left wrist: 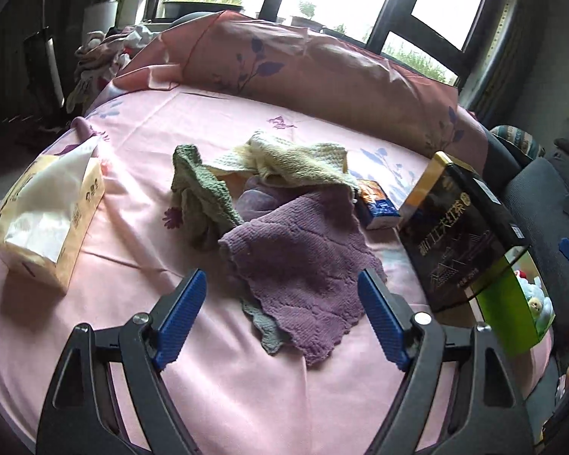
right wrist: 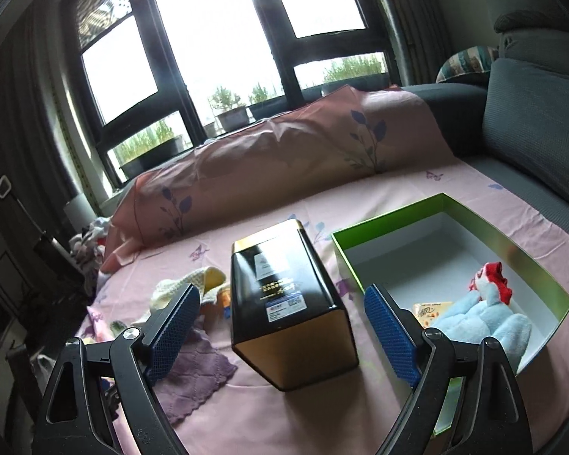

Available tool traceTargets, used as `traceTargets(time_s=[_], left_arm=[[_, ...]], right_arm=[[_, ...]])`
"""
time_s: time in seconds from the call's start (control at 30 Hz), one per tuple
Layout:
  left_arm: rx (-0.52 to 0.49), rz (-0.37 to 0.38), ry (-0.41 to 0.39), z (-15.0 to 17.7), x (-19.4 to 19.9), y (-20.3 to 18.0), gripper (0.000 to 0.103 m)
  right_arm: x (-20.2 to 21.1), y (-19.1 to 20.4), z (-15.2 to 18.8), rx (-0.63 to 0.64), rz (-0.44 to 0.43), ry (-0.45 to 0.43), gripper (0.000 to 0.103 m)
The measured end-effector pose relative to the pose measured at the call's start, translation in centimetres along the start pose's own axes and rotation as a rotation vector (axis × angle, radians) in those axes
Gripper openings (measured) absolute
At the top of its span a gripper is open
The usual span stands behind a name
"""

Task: Organize soft objects
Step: 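Move the right tool back to the purple towel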

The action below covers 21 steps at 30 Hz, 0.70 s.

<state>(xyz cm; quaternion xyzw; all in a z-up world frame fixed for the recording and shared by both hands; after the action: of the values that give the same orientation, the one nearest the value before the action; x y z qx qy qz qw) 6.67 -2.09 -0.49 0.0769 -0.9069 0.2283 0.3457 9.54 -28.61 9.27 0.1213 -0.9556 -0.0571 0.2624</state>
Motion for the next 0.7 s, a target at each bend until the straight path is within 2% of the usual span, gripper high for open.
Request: traceTargets(time_s=[0.23, 0.33, 0.4, 0.47, 0.57, 0.6, 0.7], left_arm=[[0.01, -0.112, -0.058, -0.8, 0.1, 2.1, 0.081], [0.04, -0.127, -0.057, -1.1, 0.1, 3.1, 0.08], [0.083, -0.113, -0.045, -1.4, 0.1, 3.9, 0.069], [0.117, -0.09, -0.022, -1.4, 0.0, 4.4, 0.05], [0.138, -0.091, 0.004, -1.5, -0.2, 4.9, 0.045], [0.142, -0.101, 0.005, -1.6, -0.2, 5.1, 0.045], [0.164, -0.128, 0.004, -1.8, 0.0, 6.1, 0.044]], right_arm=[[-1.9, 5.5, 1.0, 0.068, -0.135, 0.066, 0.089], [-2.6, 7.7, 1.5, 0.093, -0.191, 0.1, 0.089], [-3.1, 9.1, 1.9, 0.105, -0.229, 0.124, 0.089], [-3.9, 10.6, 2.5, 0.106, -0.262, 0.188, 0.089], [-5.4, 12.8, 3.7, 0.095, -0.325, 0.287, 0.089], [-6.0, 13.5, 4.1, 0.118, -0.321, 0.295, 0.089], [-8.2, 14.8, 5.3, 0.199, -0.216, 0.312, 0.089]])
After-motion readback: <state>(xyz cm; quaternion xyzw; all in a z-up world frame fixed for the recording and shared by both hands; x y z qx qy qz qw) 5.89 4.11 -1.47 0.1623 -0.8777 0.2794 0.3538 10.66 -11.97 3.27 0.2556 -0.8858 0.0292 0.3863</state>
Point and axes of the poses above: each gripper's, at about its wrist camera, not at the fingertips, and x roughly against the way its jaws point, y to its left, z to its underside, the point moved 4 cm from there along -x, roughly the way its jaws point, and after that the axes turned 8 degrees about x, right-handed, at the moved point
